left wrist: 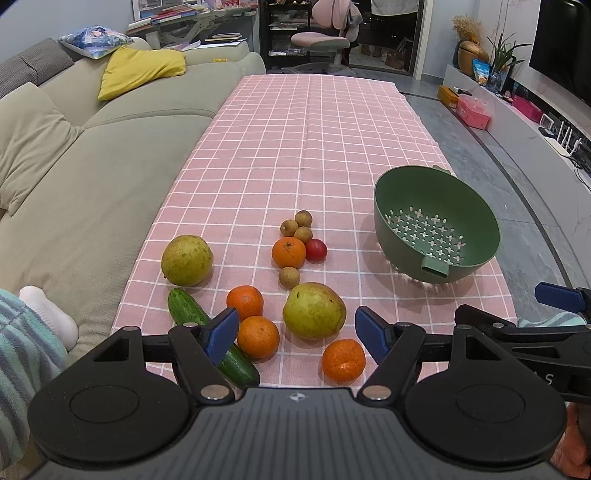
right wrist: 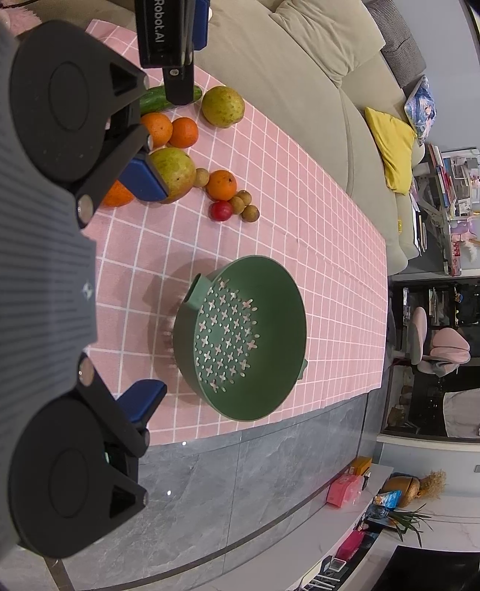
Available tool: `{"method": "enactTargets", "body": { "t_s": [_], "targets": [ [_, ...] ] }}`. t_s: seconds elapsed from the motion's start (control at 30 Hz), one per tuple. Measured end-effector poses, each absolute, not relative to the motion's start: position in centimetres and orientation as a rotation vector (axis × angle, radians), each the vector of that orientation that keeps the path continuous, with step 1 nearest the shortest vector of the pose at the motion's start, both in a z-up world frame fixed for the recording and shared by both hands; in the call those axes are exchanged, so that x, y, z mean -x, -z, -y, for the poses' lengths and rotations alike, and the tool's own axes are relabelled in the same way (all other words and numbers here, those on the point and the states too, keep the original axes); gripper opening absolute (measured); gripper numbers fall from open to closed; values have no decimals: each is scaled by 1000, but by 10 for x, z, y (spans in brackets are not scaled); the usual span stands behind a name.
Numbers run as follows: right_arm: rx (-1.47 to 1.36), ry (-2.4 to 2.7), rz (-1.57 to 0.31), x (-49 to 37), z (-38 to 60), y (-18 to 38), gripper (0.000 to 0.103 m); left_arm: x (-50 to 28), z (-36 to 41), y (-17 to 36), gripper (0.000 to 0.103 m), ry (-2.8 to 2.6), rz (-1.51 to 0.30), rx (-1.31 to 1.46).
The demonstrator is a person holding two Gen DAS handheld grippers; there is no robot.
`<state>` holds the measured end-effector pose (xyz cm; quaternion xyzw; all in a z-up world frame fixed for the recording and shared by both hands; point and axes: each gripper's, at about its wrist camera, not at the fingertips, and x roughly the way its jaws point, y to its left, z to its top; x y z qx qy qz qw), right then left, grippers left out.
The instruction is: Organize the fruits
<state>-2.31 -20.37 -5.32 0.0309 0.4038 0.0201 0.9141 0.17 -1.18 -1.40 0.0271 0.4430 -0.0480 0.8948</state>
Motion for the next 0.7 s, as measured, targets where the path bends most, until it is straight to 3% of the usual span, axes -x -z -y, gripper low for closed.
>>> {"method": "enactTargets", "body": {
  "t_s": [0.7],
  "targets": [
    [-71, -56, -842, 24, 205, 58, 99, 1, 11, 16, 84, 106, -923, -57]
  ]
}}
